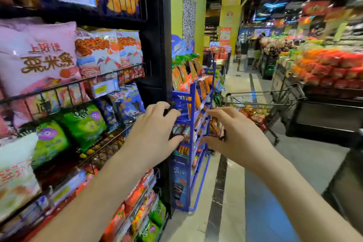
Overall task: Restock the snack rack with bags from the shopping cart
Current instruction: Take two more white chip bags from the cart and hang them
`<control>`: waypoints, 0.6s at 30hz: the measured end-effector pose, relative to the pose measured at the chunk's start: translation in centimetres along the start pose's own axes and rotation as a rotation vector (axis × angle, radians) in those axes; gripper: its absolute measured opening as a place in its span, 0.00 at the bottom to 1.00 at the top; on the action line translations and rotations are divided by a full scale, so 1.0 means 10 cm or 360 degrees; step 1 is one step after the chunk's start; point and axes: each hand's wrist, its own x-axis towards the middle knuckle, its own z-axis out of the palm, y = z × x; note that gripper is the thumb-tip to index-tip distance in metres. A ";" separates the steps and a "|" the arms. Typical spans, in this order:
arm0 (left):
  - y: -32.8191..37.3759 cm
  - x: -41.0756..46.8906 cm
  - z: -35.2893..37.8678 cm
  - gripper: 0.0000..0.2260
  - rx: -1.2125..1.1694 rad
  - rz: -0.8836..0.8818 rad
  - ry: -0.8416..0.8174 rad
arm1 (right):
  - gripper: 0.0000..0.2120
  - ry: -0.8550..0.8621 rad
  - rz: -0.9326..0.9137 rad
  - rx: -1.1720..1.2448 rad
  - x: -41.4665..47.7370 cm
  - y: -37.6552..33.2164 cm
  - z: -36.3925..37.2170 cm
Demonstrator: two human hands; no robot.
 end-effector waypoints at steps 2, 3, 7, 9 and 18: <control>0.33 0.18 0.14 0.28 -0.0039 0.0097 -0.0029 | 0.34 0.0020 0.0090 -0.0013 -0.14 0.33 -0.07; 0.50 0.27 0.21 0.28 -0.0054 0.0141 -0.0040 | 0.35 0.0023 0.0138 -0.0012 -0.21 0.51 -0.10; 1.22 0.74 0.52 0.27 -0.0103 0.0317 -0.0047 | 0.33 0.0069 0.0286 0.0007 -0.49 1.28 -0.26; 1.59 1.00 0.66 0.27 -0.0145 0.0381 -0.0051 | 0.31 0.0092 0.0339 -0.0003 -0.60 1.66 -0.35; 2.49 1.84 1.34 0.28 -0.0160 0.0462 -0.0131 | 0.31 0.0132 0.0472 0.0054 -0.59 2.97 -0.46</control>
